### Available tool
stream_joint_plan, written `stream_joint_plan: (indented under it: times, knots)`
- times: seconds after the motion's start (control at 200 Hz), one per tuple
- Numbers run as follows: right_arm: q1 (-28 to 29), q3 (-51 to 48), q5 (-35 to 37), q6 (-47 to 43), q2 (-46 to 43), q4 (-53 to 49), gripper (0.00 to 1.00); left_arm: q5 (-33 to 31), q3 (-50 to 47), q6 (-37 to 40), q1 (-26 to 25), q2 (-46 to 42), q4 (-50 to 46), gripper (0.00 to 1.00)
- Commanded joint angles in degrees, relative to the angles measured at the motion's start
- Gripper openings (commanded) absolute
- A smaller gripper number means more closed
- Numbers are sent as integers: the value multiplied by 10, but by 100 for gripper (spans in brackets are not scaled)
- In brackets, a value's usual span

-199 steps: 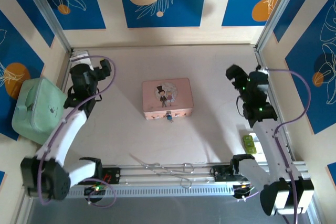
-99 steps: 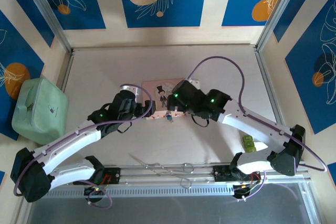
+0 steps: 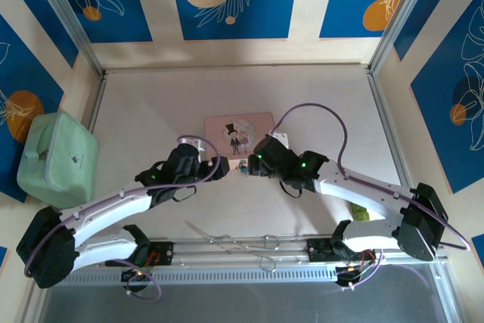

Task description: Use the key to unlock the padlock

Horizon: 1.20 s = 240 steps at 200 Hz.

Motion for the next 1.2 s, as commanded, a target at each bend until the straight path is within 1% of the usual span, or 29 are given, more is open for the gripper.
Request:
stream_joint_plan:
  times: [0.0,0.035,0.09,0.17,0.365,0.58,0.775,0.9,1.005,1.196]
  knots:
    - [-11,-24,-77,-3,-18,33,82,24,14,-27,-3,24,40,86]
    - [-19,-32,-88,-3,-16,36,77,33,15,-32,-3,34,54,85]
    - [-26,-41,-97,-2,-10,43,73,42,14,-44,-3,50,73,84]
    - [-30,-51,-105,0,3,56,72,45,15,-58,-3,69,88,83]
    - [-30,-63,-135,-29,52,127,71,42,28,-63,-1,88,80,81]
    - [-25,-49,-134,-58,95,163,69,31,37,-54,10,94,53,80]
    - [-16,-56,-123,-63,124,210,68,29,32,-50,23,93,48,79]
    - [-11,-53,-109,-64,143,227,65,30,27,-48,24,89,49,78]
    - [-9,-39,-92,-58,166,221,64,31,25,-42,25,88,48,77]
    - [6,-9,-50,-40,202,203,64,36,19,-41,25,70,52,76]
